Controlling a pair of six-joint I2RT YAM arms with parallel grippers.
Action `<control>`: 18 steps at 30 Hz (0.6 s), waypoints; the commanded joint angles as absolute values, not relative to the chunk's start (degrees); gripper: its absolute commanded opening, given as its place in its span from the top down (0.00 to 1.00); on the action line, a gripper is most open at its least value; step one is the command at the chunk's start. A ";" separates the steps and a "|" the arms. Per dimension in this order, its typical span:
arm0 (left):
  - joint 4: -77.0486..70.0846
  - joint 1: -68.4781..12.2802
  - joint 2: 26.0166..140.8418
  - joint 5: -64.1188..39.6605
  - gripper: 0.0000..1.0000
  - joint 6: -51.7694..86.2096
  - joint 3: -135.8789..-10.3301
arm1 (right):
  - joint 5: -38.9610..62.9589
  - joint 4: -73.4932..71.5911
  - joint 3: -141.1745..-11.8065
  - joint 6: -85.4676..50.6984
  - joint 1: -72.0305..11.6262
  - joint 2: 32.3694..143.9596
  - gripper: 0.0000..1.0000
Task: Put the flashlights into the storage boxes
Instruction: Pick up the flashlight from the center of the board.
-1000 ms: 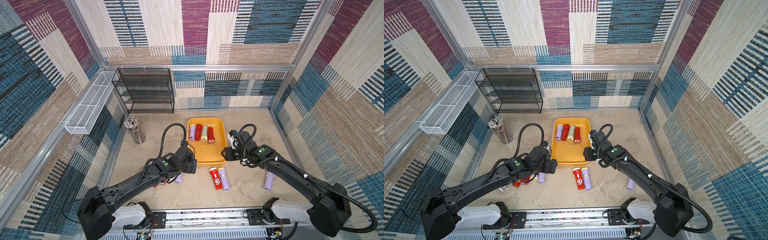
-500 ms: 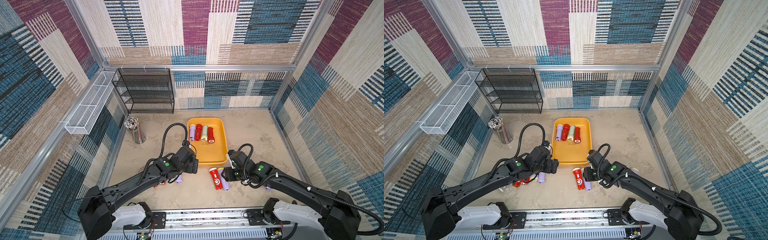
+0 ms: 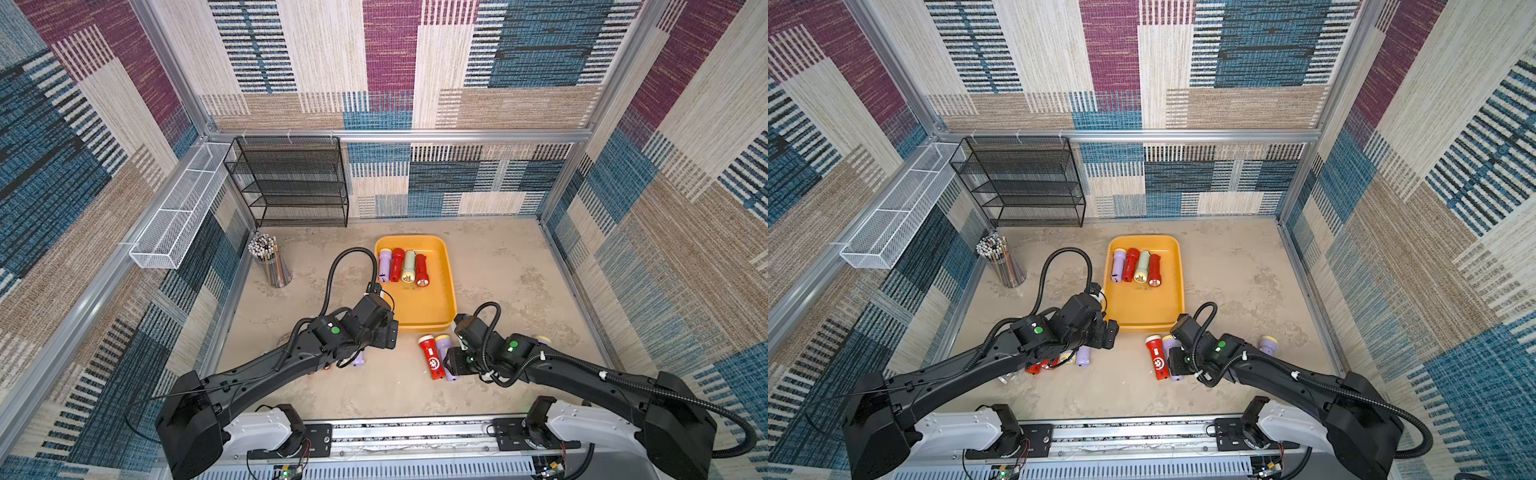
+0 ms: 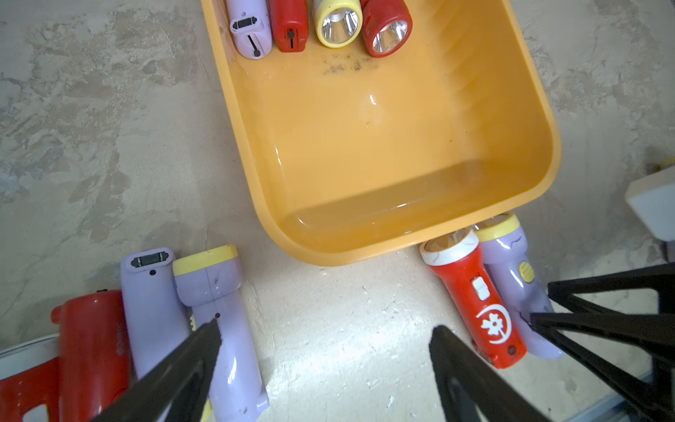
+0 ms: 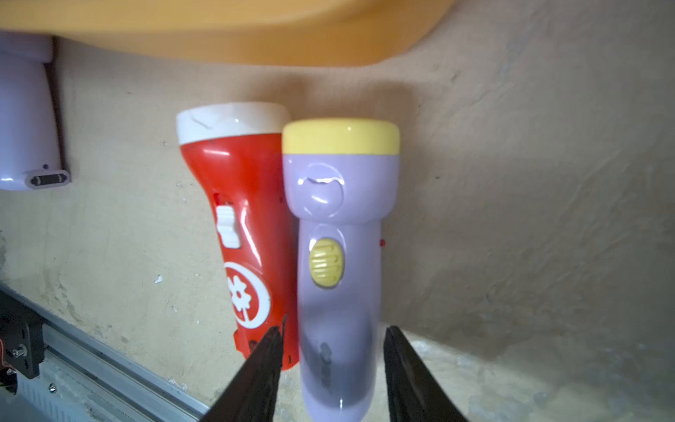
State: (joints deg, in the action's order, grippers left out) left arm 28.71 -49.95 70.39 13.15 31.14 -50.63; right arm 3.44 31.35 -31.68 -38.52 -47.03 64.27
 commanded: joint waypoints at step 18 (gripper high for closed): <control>27.38 -50.01 69.28 14.57 0.07 30.65 -47.99 | 0.41 26.51 -32.94 -39.18 -47.11 73.49 0.60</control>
State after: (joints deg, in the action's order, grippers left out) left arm 28.45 -50.00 69.63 13.39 31.09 -48.27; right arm 1.89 26.59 -32.51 -38.68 -47.03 73.23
